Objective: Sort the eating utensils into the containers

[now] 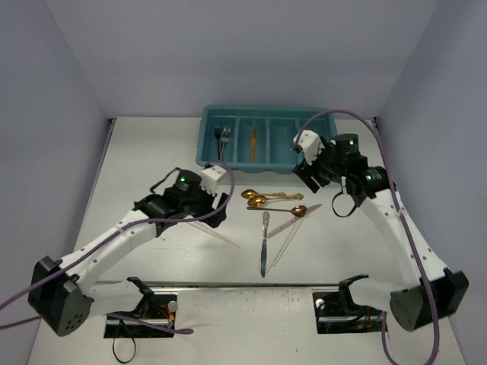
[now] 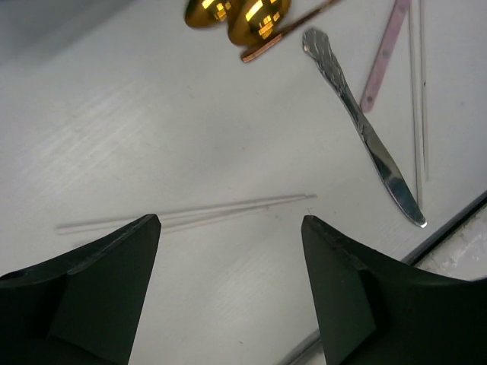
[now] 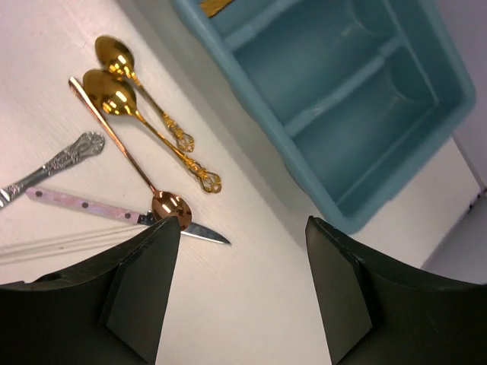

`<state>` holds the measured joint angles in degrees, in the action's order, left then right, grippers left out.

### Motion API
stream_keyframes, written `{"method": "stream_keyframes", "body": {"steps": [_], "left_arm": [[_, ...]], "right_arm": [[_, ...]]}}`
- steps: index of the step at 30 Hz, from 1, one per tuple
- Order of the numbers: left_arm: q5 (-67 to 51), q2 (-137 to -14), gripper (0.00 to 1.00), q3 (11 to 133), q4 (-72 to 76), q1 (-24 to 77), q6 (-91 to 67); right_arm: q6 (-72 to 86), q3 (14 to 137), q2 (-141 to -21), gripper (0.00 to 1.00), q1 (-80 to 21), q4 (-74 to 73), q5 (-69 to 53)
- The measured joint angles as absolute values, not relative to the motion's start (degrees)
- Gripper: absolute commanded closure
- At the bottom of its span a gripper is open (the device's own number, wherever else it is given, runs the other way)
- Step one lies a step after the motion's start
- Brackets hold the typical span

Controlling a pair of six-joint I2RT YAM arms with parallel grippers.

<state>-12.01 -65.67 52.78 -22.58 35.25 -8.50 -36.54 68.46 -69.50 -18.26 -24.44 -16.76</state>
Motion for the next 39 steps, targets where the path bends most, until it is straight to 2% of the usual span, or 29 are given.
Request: {"method": "stream_keyframes", "body": {"steps": [4, 10, 20, 28, 39], "left_arm": [[-9.1, -76.0, 0.29, 56.5, -25.1, 40.9, -12.6], [-1.4, -93.0, 0.29, 69.7, -30.2, 48.4, -19.5], [1.6, -108.5, 0.31, 81.0, -35.2, 52.5, -28.5], [1.6, -115.6, 0.34, 87.7, -37.3, 52.5, -31.7], [0.2, -116.7, 0.41, 89.2, -37.6, 52.5, -33.3]], "right_arm": [[-30.3, 65.3, -62.1, 0.37, -15.3, -23.8, -13.8], [-20.6, 59.0, -54.5, 0.36, -11.1, -22.0, -7.2], [-13.7, 56.1, -52.2, 0.34, -8.2, -21.0, -2.8], [-11.9, 55.2, -52.1, 0.34, -7.9, -20.3, -3.0], [-11.8, 53.4, -52.1, 0.34, -7.9, -20.0, -3.8]]}}
